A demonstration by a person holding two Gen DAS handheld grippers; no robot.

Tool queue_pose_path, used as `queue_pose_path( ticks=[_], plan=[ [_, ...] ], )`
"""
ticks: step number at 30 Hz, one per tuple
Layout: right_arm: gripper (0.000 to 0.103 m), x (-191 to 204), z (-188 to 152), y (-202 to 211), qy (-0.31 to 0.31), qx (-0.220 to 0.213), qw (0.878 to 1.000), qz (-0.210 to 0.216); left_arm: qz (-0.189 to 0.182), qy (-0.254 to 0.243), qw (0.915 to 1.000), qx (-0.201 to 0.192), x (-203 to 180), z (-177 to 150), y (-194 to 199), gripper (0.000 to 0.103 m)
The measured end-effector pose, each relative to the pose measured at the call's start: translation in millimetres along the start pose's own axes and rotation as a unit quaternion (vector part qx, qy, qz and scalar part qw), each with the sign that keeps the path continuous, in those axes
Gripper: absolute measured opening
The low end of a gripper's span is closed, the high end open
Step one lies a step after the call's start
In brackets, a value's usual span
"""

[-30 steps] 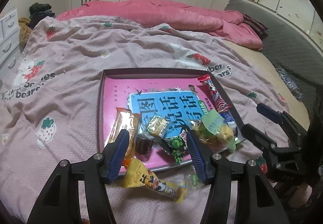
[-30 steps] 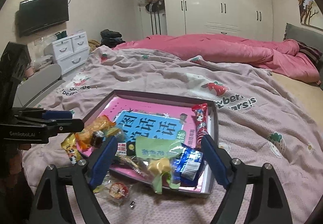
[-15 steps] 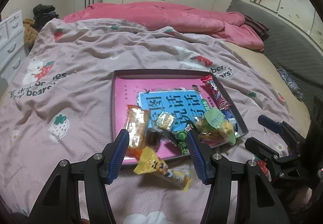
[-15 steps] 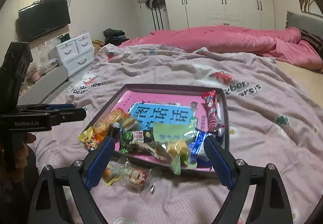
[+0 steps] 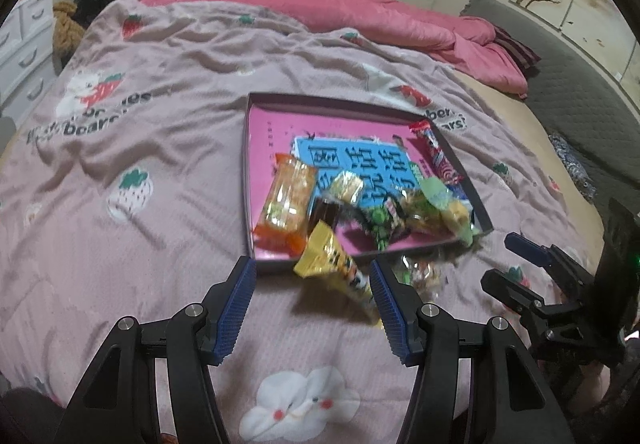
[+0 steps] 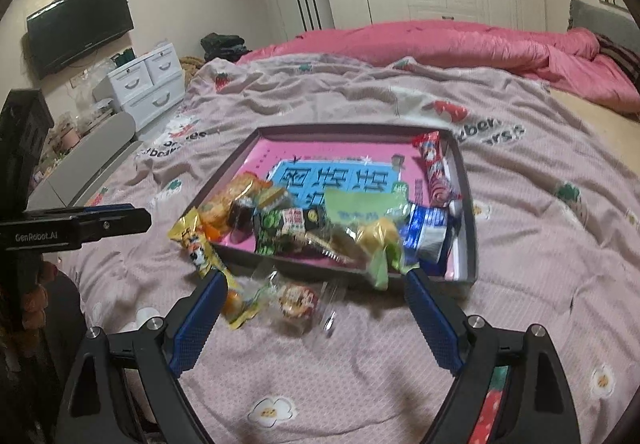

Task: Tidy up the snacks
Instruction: 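Grasp the long yellow snack bag with left tool while right tool grasps clear bun bag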

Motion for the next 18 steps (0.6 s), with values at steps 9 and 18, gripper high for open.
queue_pose_path(
  ticks=[9, 18],
  plan=[
    [0.090, 6, -15, -15, -0.002, 0.036, 0.999, -0.003, -0.013, 0.003, 0.9995, 0.030, -7, -23, -14, 0.061],
    [0.090, 6, -20, -30, -0.008, 0.048, 0.999, -0.006, -0.024, 0.006, 0.9985, 0.049, -16, -35, -29, 0.061]
  ],
)
Point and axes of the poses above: each gripper's, at about its wrist camera, not at the fingertips, and y roughly against the way its jaws point, x to its left, z to its top, the point moved 7 cm from there along -y, roughly the way its jaws point
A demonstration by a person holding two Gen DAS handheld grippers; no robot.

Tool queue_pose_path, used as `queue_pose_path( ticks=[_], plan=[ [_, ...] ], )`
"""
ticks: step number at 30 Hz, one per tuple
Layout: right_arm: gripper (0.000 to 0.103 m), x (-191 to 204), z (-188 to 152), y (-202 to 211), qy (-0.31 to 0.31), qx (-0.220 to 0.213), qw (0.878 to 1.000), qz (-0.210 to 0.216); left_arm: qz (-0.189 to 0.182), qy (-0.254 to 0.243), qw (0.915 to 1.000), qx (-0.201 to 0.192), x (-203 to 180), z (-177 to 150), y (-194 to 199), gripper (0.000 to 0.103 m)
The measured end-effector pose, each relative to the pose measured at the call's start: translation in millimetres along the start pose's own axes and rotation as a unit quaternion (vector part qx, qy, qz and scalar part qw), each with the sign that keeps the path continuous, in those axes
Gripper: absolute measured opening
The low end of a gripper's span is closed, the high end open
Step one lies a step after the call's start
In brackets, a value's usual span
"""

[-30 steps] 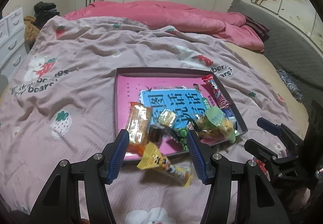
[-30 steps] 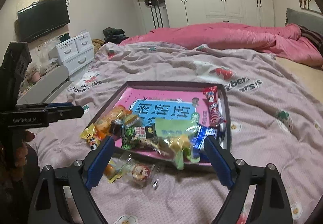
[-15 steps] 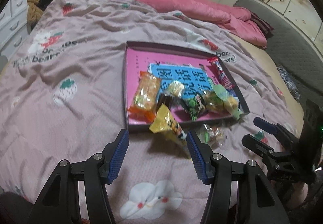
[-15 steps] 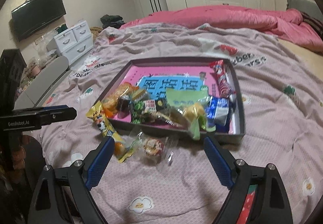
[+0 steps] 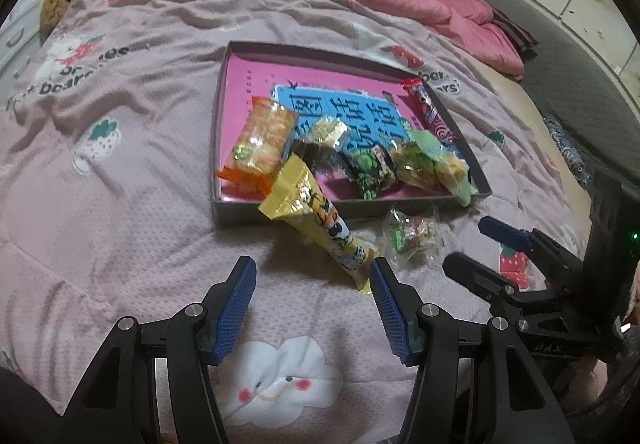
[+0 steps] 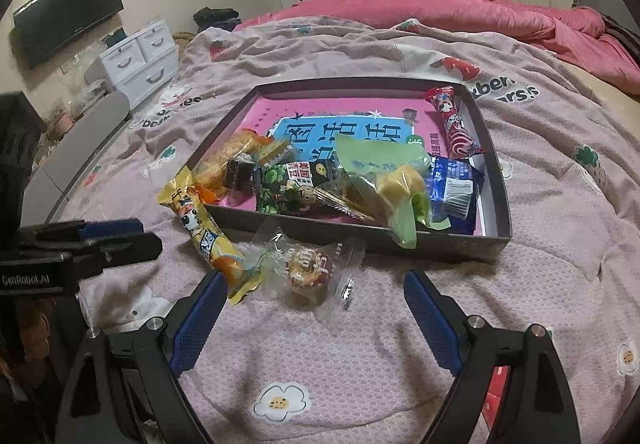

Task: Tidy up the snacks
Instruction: 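Grasp the long yellow snack bag with left tool while right tool grasps clear bun bag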

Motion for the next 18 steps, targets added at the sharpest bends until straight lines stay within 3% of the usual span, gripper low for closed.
queue_pose_path(
  ticks=[6, 14, 18],
  plan=[
    [0.089, -2, 0, -18, -0.016, 0.018, 1.000, 0.008, 0.000, 0.001, 0.9999, 0.011, 0, -4, -9, 0.061],
    [0.074, 7, 1, -40, 0.007, 0.031, 0.999, 0.014, -0.007, 0.007, 0.9998, 0.017, 0, -2, -19, 0.061],
    [0.073, 10, 0, -46, 0.014, 0.035, 0.999, 0.018, -0.011, 0.009, 0.9997, 0.019, -2, 0, -24, 0.061]
  ],
)
Point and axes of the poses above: each gripper's, at about its wrist camera, not at the fingertips, and y roughly against the way its jaws point, x to its left, z to its top, the point moved 7 cm from there along -y, roughly the way its jaws point
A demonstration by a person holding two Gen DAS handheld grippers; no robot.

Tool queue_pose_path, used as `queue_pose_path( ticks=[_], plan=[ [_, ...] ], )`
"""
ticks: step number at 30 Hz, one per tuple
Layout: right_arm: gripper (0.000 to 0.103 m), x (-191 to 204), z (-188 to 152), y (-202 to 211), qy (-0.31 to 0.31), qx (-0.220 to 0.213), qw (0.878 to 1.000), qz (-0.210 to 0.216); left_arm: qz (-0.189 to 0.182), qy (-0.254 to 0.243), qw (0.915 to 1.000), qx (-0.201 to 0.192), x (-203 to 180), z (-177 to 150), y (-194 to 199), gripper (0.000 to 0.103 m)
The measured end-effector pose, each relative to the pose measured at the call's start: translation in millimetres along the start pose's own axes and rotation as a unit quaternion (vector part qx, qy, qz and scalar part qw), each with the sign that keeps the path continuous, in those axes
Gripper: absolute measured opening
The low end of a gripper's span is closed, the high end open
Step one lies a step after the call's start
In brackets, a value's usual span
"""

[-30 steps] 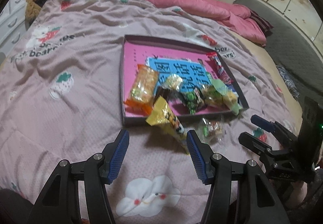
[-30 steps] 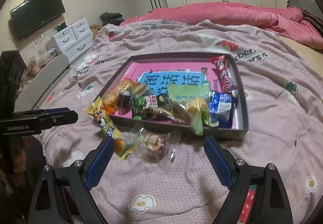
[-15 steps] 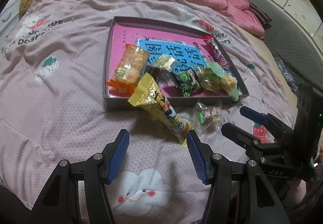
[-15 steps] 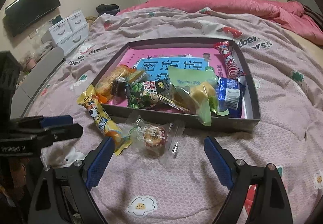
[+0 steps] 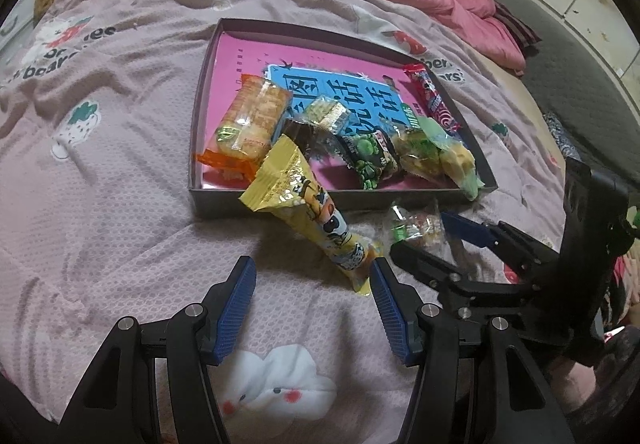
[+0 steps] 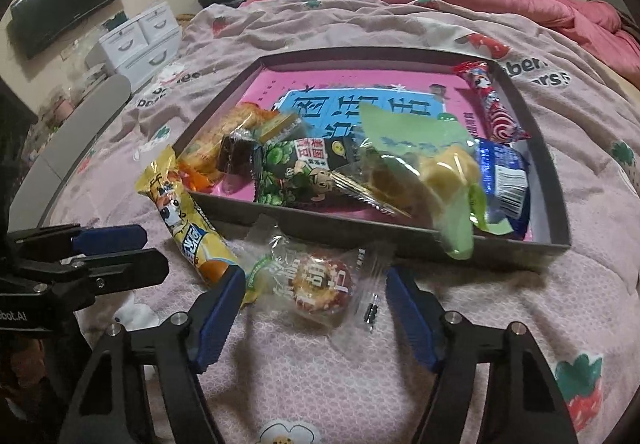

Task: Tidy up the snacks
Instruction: 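Grasp the long yellow snack bag with left tool while right tool grasps clear bun bag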

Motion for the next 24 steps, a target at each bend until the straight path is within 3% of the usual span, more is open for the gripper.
queue_pose_path(
  ticks=[11, 20, 22, 24],
  plan=[
    [0.063, 1, 1, -7, 0.011, -0.001, 1.000, 0.026, -0.023, 0.023, 0.9993, 0.020, -5, 5, -26, 0.061],
    [0.058, 5, -2, -3, 0.030, 0.003, 0.999, 0.022, -0.037, 0.048, 0.9979, 0.023, -6, 8, -44, 0.059],
    [0.056, 5, -2, -2, 0.035, 0.003, 0.999, 0.018, -0.040, 0.047, 0.9979, 0.021, -7, 9, -45, 0.051],
    [0.054, 6, -2, 0, 0.038, 0.001, 0.999, 0.016, -0.047, 0.043, 0.9977, 0.023, -10, 10, -46, 0.034]
  ],
)
Point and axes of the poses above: each gripper's, at about its wrist camera, not at the fingertips, and y roughly against the way its jaws point, x to its left, z to its top, the point moved 7 cm from there along -y, roughly the way its jaws point
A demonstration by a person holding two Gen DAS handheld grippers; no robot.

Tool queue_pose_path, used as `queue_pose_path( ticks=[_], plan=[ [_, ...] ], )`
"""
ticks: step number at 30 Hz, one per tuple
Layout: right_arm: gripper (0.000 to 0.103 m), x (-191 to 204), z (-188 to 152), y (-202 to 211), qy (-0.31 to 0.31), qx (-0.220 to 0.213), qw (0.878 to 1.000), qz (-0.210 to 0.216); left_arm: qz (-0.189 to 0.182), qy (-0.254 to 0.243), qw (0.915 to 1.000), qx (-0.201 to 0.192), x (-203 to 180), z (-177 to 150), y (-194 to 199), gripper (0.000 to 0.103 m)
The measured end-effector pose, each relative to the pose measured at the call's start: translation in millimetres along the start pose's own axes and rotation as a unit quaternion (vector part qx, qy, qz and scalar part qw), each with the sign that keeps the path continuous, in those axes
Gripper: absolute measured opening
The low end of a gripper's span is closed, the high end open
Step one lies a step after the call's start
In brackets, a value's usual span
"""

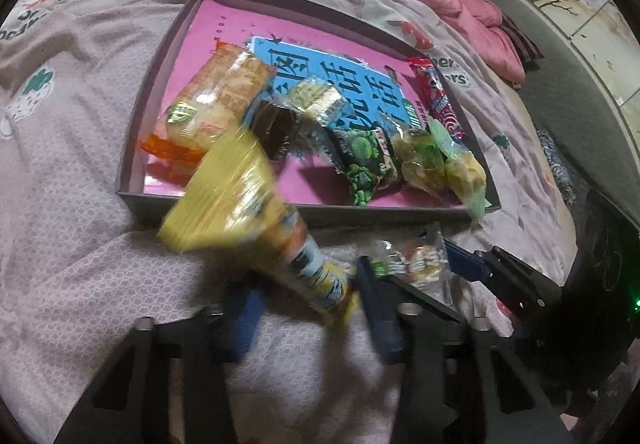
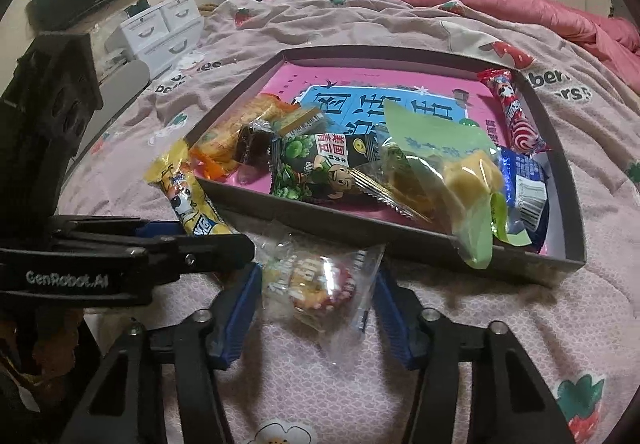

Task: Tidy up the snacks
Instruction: 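Grasp the long yellow snack bag with left tool while right tool grasps clear bun bag, then lower the yellow bag into the tray with left tool while right tool lowers the bun bag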

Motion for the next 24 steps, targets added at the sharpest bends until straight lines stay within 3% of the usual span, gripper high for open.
queue_pose_path(
  ticks=[9, 24],
  plan=[
    [0.053, -3, 4, 16, -0.010, -0.021, 1.000, 0.010, -0.003, -0.022, 0.9996, -0.019, -9, 3, 14, 0.023],
    [0.053, -8, 25, 60, -0.017, -0.098, 0.995, 0.013, 0.016, -0.060, 0.9941, -0.089, -23, 23, 65, 0.021]
  ],
)
Point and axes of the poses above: each gripper's, at about its wrist camera, not at the fingertips, and y roughly against the way its jaws point, x to its left, z to its top, the point moved 7 cm from there along -y, roughly the way its jaws point
